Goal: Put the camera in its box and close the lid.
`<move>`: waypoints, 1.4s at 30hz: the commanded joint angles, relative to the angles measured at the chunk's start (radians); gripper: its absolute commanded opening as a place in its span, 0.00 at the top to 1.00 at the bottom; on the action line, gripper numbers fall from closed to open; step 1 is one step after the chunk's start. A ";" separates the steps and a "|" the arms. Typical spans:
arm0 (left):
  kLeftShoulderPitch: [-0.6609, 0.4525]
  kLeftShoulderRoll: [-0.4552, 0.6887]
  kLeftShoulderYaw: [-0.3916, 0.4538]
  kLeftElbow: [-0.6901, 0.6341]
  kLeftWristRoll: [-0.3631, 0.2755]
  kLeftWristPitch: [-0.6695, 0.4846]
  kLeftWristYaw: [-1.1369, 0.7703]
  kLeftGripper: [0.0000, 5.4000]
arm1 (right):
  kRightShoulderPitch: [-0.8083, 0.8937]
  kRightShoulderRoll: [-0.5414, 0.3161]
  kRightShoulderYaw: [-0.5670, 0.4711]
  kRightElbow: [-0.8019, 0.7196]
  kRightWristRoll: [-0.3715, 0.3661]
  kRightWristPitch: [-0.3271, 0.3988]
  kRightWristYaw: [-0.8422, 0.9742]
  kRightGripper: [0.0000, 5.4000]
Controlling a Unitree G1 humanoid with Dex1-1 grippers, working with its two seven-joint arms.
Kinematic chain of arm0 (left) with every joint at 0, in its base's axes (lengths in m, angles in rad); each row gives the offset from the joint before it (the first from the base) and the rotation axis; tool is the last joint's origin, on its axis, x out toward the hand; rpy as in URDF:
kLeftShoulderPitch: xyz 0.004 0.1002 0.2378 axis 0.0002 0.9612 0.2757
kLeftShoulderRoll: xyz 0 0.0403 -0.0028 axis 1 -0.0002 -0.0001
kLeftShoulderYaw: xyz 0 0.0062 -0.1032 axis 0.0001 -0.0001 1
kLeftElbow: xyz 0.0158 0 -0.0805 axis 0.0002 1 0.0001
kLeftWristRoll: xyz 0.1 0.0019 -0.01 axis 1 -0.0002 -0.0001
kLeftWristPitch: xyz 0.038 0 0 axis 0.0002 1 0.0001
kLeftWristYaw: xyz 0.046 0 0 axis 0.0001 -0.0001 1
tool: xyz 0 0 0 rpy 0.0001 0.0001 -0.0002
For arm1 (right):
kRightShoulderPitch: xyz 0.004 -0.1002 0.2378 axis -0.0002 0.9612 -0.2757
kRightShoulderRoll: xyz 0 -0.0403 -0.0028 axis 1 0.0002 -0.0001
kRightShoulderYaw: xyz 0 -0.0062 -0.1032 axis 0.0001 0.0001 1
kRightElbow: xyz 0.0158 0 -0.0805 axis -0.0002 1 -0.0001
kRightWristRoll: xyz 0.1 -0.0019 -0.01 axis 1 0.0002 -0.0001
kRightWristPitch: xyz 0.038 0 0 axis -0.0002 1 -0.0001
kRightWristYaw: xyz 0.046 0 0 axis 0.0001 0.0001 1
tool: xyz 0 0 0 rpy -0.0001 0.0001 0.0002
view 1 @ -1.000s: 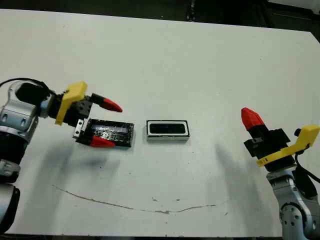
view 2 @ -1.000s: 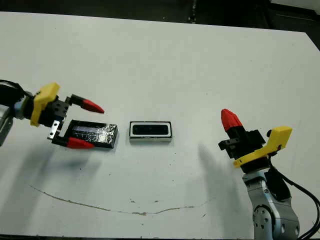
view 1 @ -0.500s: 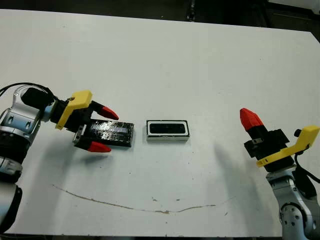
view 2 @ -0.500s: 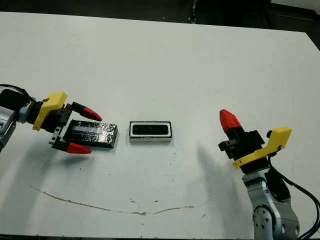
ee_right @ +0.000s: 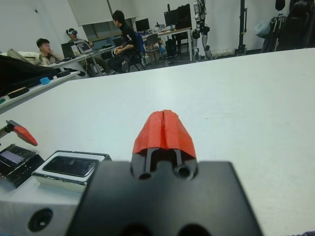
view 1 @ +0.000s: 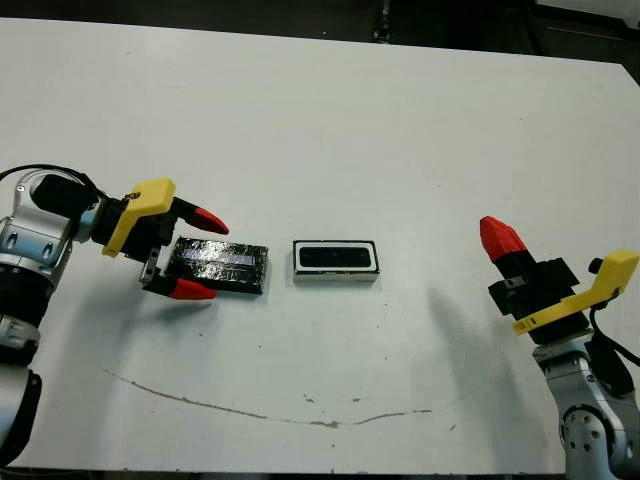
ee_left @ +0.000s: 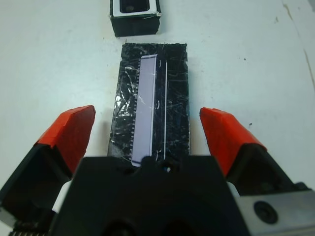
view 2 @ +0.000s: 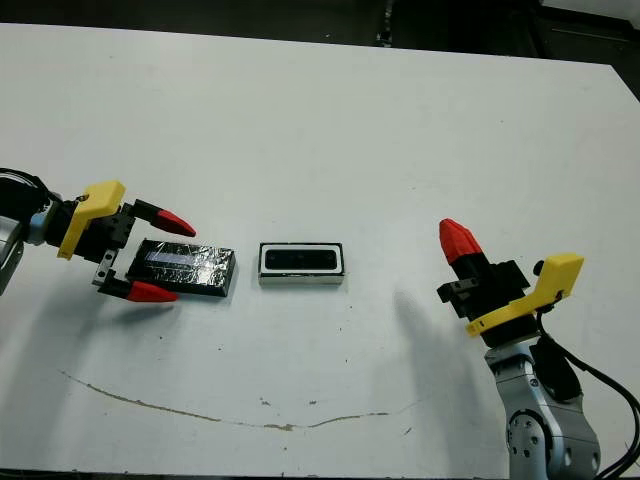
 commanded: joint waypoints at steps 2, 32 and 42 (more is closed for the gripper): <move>0.030 0.017 0.029 -0.029 -0.008 0.086 0.027 0.00 | 0.006 -0.019 -0.008 0.006 0.010 0.004 0.005 1.00; 0.065 -0.010 0.055 -0.008 -0.037 0.173 0.020 0.42 | 0.005 -0.022 -0.004 0.009 0.013 0.005 0.011 1.00; 0.212 -0.094 0.216 -0.199 -0.184 0.304 0.278 0.42 | 0.007 -0.022 0.002 0.010 0.002 0.001 0.005 1.00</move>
